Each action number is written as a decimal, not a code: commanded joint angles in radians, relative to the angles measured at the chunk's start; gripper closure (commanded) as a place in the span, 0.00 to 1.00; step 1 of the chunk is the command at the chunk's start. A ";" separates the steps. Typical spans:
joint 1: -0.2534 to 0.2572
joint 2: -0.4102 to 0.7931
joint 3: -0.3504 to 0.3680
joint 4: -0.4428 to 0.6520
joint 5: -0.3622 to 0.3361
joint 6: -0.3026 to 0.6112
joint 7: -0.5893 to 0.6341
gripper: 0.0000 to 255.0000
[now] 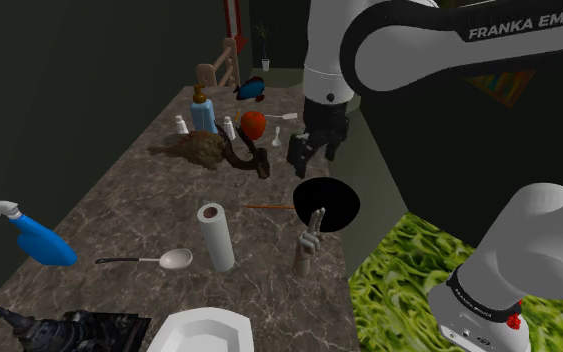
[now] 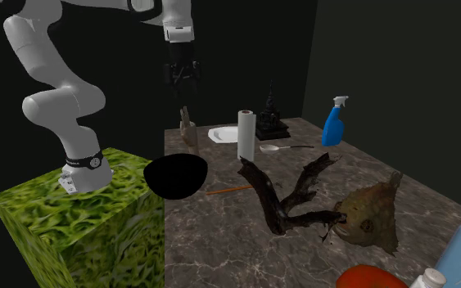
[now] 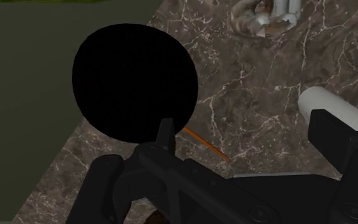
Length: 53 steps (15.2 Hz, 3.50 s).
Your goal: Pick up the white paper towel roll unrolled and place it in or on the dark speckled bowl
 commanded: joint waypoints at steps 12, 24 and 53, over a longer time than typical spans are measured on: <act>0.019 0.470 0.243 0.319 -0.233 0.130 0.344 0.00; 0.105 0.747 0.261 0.486 -0.440 0.170 0.516 0.00; 0.101 0.715 0.270 0.563 -0.410 0.071 0.486 1.00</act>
